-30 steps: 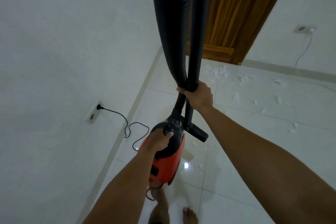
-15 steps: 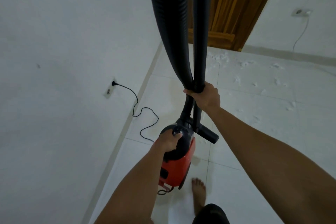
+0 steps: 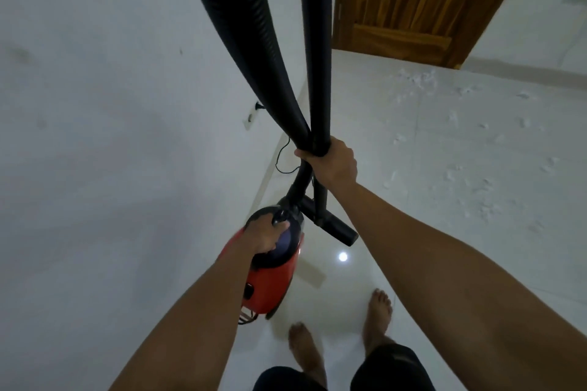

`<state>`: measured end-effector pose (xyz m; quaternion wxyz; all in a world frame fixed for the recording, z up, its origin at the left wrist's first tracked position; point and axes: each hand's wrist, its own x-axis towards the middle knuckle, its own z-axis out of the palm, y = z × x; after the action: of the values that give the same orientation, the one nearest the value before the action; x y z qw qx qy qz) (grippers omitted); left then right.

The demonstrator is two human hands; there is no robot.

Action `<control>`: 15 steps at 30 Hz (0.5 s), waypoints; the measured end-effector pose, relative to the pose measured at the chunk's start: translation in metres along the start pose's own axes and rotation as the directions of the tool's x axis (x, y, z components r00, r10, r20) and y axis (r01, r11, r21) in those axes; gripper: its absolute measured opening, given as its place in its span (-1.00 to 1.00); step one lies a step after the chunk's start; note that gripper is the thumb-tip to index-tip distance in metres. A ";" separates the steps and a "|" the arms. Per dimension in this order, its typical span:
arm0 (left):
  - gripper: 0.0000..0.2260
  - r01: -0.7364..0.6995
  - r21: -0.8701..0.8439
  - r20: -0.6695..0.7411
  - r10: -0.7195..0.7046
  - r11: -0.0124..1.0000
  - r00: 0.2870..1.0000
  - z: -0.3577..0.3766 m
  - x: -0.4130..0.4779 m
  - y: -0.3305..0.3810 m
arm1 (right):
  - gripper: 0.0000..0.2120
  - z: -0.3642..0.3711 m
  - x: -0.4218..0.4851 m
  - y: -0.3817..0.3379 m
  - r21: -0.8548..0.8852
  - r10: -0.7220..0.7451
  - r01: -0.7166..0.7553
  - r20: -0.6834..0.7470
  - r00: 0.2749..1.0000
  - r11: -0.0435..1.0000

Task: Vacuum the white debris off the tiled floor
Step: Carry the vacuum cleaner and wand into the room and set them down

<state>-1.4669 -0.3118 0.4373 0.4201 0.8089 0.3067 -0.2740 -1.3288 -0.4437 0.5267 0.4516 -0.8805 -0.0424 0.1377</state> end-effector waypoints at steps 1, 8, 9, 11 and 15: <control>-0.67 0.001 -0.005 -0.014 -0.001 1.000 1.000 -0.003 -0.001 -0.009 | -0.48 0.006 -0.004 -0.002 0.007 0.004 -0.004 0.003 1.000 1.000; -0.61 0.014 -0.039 -0.039 -0.016 0.999 0.999 0.008 0.015 -0.037 | -0.43 0.038 -0.009 0.010 0.030 0.010 -0.010 0.005 1.000 1.000; -0.58 0.018 -0.052 -0.039 -0.020 0.999 0.999 0.015 0.022 -0.041 | -0.43 0.041 -0.007 0.016 0.022 0.015 -0.015 0.010 1.000 1.000; -0.60 0.019 -0.078 -0.021 -0.021 0.997 1.000 0.029 0.031 -0.042 | -0.43 0.047 0.000 0.031 -0.001 0.024 -0.024 0.025 0.999 1.000; -0.63 0.026 -0.107 0.026 -0.023 0.994 0.999 0.066 0.061 -0.046 | -0.44 0.053 0.019 0.075 -0.066 0.055 -0.054 0.020 0.998 0.996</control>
<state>-1.4724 -0.3302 0.3386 0.4634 0.7779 0.3256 -0.2722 -1.3290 -0.4427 0.4327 0.4180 -0.8941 -0.0277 0.1582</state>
